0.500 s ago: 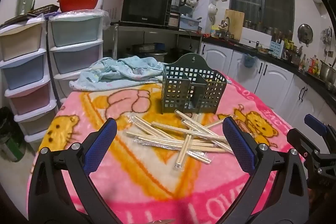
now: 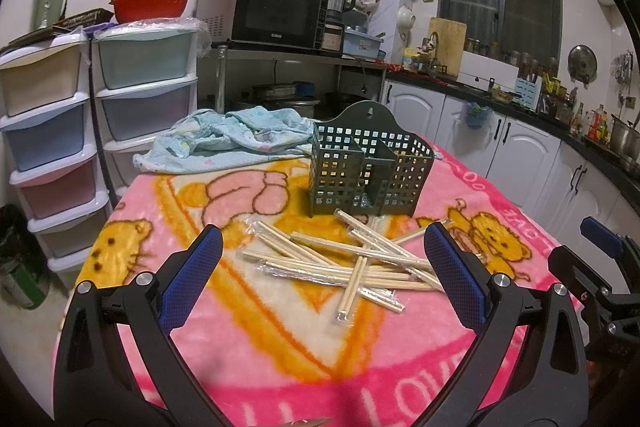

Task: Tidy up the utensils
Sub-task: 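Move both grippers toward the scattered chopsticks beside the green caddy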

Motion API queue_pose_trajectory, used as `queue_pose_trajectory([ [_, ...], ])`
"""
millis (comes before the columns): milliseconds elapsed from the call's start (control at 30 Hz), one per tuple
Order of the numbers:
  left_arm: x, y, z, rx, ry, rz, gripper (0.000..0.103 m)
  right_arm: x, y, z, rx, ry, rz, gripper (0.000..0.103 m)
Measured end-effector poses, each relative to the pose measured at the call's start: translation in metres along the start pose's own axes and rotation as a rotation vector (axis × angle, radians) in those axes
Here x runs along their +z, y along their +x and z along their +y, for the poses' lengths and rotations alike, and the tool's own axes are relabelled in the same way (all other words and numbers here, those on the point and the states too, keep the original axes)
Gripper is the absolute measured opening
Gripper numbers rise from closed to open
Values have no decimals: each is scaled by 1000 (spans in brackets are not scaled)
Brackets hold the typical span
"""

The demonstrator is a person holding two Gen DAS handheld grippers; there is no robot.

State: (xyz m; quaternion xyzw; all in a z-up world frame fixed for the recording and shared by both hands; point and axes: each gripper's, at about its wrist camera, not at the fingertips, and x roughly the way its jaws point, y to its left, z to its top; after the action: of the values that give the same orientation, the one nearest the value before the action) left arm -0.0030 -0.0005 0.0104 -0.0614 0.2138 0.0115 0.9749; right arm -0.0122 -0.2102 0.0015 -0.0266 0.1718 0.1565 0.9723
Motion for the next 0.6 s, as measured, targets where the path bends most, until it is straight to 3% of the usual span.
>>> queue_pose_trajectory([
  [233, 4, -1, 4, -2, -15, 10, 93, 3, 8, 5, 48, -40, 33, 97],
  [533, 3, 15, 39, 22, -93, 67, 93, 12, 31, 16, 118, -134, 111, 97],
  [600, 3, 18, 46, 37, -103, 79, 93, 14, 33, 20, 138, -149, 73, 97],
])
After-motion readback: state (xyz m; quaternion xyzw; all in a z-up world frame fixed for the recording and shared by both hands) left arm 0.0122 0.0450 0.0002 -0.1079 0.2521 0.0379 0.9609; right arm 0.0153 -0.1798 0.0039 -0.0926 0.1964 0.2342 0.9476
